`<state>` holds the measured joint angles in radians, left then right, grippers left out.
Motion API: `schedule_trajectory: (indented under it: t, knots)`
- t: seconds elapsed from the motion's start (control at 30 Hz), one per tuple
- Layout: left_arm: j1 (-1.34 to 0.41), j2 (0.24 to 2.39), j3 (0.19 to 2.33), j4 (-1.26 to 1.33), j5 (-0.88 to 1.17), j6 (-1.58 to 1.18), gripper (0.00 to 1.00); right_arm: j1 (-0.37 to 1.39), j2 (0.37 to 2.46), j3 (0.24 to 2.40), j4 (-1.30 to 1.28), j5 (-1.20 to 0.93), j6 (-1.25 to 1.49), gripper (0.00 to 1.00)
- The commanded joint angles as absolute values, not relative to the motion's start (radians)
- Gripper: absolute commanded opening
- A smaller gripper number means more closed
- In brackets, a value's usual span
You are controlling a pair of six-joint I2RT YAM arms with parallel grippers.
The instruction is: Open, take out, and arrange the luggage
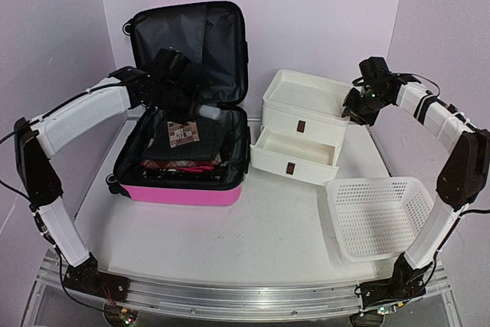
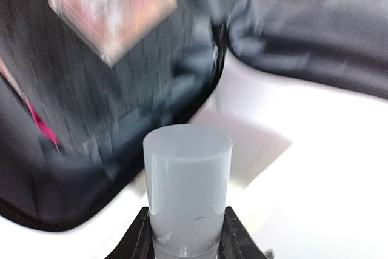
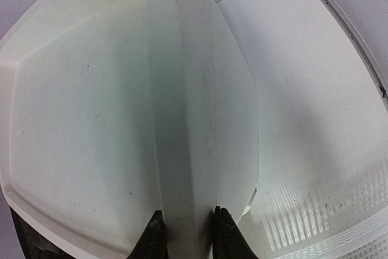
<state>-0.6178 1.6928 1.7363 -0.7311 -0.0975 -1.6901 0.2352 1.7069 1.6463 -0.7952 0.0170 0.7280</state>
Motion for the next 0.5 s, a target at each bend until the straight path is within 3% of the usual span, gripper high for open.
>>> schedule_trajectory:
  t: [0.0,0.2,0.47]
  knots:
    - [-0.72,1.813,1.837,-0.649,-0.113,-1.878,0.17,0.235,1.745,1.612,-0.784,-0.071,0.816,0.0]
    - [-0.85,1.972,1.961,-0.623,-0.176,-2.019,0.16,0.235,1.747,1.604,-0.782,-0.077,0.816,0.0]
    - [-0.963,2.221,2.303,-0.617,-0.205,-2.013,0.15,0.236,1.76,1.599,-0.781,-0.105,0.78,0.0]
